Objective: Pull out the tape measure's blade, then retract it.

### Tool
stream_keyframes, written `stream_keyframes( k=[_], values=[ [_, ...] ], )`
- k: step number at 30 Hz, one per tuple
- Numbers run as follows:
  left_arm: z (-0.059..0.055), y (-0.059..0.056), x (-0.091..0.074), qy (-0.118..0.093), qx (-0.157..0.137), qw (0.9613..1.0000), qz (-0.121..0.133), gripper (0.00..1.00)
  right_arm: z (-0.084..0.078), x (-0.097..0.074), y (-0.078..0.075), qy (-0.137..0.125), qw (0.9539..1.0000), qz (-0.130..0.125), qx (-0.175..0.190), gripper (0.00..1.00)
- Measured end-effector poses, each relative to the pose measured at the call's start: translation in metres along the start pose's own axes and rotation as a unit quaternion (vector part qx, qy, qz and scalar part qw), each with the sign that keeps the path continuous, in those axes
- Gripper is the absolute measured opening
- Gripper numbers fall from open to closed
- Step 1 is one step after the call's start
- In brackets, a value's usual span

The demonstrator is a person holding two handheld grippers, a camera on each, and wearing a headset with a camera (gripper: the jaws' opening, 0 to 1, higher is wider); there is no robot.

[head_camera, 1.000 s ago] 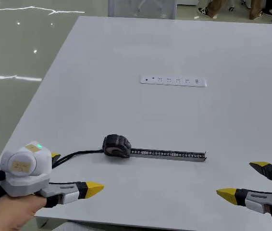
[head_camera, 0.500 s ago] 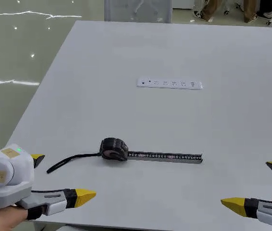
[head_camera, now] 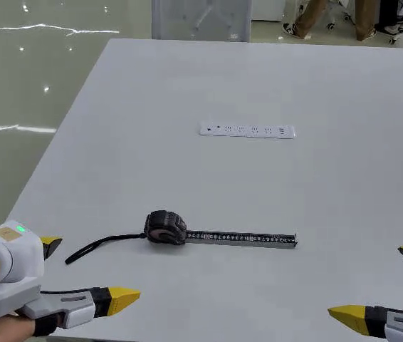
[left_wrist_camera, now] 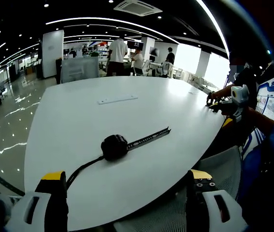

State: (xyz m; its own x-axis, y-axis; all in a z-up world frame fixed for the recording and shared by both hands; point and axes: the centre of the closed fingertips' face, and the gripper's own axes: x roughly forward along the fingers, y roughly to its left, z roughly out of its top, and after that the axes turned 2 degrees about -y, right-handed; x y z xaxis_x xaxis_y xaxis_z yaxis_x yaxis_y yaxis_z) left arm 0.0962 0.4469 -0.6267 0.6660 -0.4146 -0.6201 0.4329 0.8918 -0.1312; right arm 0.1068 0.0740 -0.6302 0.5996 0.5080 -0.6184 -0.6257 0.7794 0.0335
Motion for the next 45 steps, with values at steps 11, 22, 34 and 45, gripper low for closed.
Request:
stream_keyframes(
  k=[11, 22, 34, 45],
  values=[
    [0.008, 0.002, -0.013, -0.012, -0.015, 0.9996, 0.021, 1.00, 0.014, -0.005, 0.003, 0.002, 0.9999, 0.008, -0.010, 1.00],
    [-0.003, -0.011, 0.002, -0.006, -0.031, 0.9991, 0.027, 0.94, 0.013, 0.010, 0.004, 0.005, 0.9997, 0.018, -0.016, 1.00],
    [-0.004, -0.011, 0.044, 0.003, -0.013, 0.9980, 0.062, 0.94, -0.003, 0.034, 0.003, 0.032, 0.9977, 0.049, -0.033, 1.00],
    [-0.015, -0.004, 0.068, 0.017, -0.033, 0.9959, 0.082, 0.91, -0.010, 0.064, 0.001, 0.045, 0.9958, 0.069, -0.040, 0.98]
  ],
)
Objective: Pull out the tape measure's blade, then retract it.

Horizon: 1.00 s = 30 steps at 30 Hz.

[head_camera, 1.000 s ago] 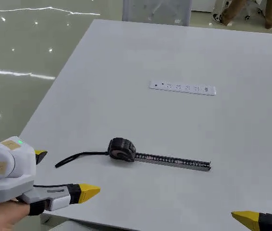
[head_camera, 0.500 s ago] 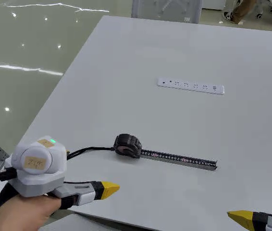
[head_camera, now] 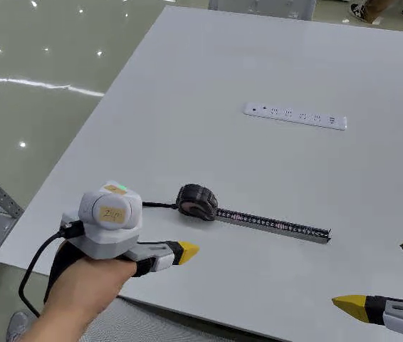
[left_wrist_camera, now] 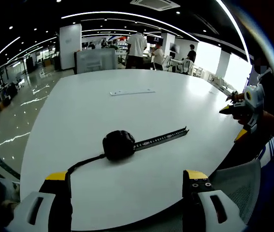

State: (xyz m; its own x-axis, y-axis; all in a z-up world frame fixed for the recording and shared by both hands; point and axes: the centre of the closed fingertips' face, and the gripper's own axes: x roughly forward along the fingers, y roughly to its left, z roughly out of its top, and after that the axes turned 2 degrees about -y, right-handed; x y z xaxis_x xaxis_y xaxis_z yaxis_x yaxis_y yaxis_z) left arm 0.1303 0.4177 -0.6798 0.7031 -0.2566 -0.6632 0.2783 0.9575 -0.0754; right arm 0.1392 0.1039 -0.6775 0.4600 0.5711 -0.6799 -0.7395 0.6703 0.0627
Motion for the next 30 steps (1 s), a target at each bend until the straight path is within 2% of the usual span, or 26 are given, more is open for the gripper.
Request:
stream_keyframes(
  k=[5, 9, 12, 18, 25, 30],
  values=[
    [-0.007, -0.003, 0.016, 0.006, -0.012, 0.9999, -0.006, 0.92, -0.003, 0.016, 0.003, 0.007, 0.9998, 0.015, -0.007, 0.98],
    [-0.004, -0.004, 0.027, 0.001, -0.013, 0.9999, -0.001, 0.92, -0.005, 0.026, 0.003, 0.016, 0.9995, 0.025, -0.013, 0.97],
    [0.002, -0.004, 0.038, -0.006, -0.015, 0.9999, 0.004, 0.92, -0.008, 0.034, -0.001, 0.023, 0.9991, 0.031, -0.020, 0.96],
    [0.001, -0.004, 0.059, 0.005, -0.009, 0.9999, 0.007, 0.92, -0.009, 0.046, -0.009, 0.037, 0.9977, 0.041, -0.039, 0.95],
    [0.000, 0.000, 0.088, 0.009, -0.026, 0.9996, 0.011, 0.92, -0.018, 0.064, -0.020, 0.059, 0.9952, 0.054, -0.056, 0.92],
    [0.002, 0.001, 0.101, 0.008, -0.037, 0.9992, 0.015, 0.92, -0.024, 0.076, -0.024, 0.075, 0.9929, 0.064, -0.066, 0.91]
  ],
)
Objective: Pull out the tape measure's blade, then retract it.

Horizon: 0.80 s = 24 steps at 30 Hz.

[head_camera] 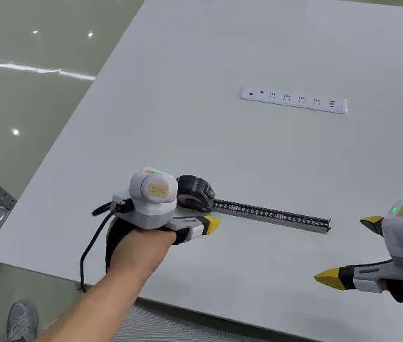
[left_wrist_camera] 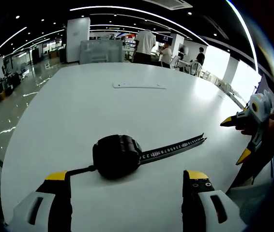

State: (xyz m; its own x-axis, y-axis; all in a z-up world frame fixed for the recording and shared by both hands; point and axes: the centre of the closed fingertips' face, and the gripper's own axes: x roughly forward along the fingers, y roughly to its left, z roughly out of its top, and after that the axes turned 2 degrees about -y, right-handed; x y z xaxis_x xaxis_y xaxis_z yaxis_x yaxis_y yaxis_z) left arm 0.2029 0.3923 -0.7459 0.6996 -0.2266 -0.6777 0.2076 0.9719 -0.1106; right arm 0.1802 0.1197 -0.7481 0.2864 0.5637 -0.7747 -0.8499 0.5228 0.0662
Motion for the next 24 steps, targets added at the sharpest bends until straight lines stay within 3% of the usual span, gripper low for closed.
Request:
stream_keyframes(
  k=[9, 12, 18, 24],
  values=[
    [-0.001, 0.001, 0.020, 0.005, -0.011, 0.9999, -0.001, 0.91, -0.003, 0.014, -0.014, 0.017, 0.9995, 0.014, -0.021, 0.86],
    [0.003, 0.006, 0.024, -0.001, -0.017, 0.9998, 0.004, 0.91, -0.006, 0.020, -0.023, 0.028, 0.9990, 0.018, -0.029, 0.85],
    [0.011, 0.010, 0.032, -0.006, -0.024, 0.9997, 0.007, 0.90, -0.007, 0.027, -0.026, 0.035, 0.9986, 0.024, -0.032, 0.82],
    [0.012, 0.011, 0.040, 0.002, -0.026, 0.9996, 0.007, 0.89, -0.011, 0.037, -0.033, 0.051, 0.9970, 0.033, -0.048, 0.78]
  ],
)
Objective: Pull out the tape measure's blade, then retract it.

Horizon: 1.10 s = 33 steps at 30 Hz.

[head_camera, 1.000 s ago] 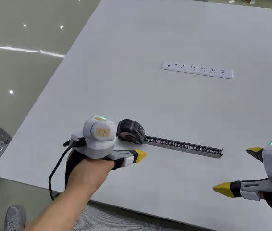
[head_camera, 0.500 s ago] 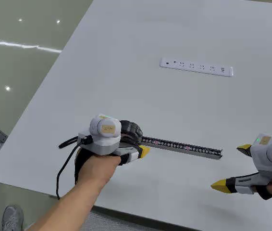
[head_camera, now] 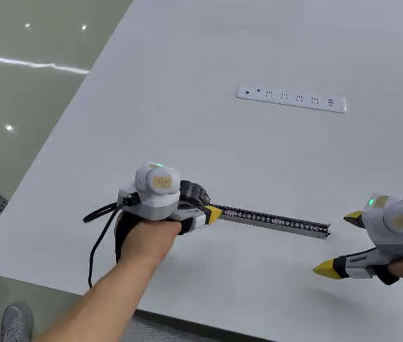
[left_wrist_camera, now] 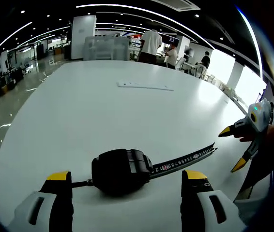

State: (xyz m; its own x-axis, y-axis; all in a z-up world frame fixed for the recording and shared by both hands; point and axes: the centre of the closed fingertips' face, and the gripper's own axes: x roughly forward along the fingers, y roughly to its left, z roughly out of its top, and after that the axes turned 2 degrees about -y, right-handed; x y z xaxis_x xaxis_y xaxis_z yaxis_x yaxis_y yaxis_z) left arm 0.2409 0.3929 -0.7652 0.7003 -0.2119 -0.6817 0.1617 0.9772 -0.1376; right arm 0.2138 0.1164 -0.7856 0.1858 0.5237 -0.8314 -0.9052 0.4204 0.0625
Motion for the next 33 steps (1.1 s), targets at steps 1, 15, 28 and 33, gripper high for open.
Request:
stream_keyframes(
  k=[1, 15, 28, 33],
  values=[
    [0.001, 0.000, 0.001, -0.001, 0.001, 1.0000, 0.002, 0.89, -0.001, 0.002, -0.002, 0.003, 1.0000, 0.000, -0.007, 0.78],
    [-0.001, 0.001, 0.019, 0.007, -0.003, 1.0000, 0.001, 0.84, -0.002, 0.013, -0.015, 0.013, 0.9990, 0.022, -0.037, 0.63],
    [-0.002, 0.004, 0.023, 0.006, -0.011, 0.9999, 0.004, 0.78, -0.004, 0.025, -0.020, 0.031, 0.9964, 0.040, -0.069, 0.50],
    [0.000, 0.003, 0.024, 0.004, -0.009, 0.9999, 0.001, 0.74, -0.004, 0.027, -0.021, 0.038, 0.9944, 0.048, -0.086, 0.43]
  ],
)
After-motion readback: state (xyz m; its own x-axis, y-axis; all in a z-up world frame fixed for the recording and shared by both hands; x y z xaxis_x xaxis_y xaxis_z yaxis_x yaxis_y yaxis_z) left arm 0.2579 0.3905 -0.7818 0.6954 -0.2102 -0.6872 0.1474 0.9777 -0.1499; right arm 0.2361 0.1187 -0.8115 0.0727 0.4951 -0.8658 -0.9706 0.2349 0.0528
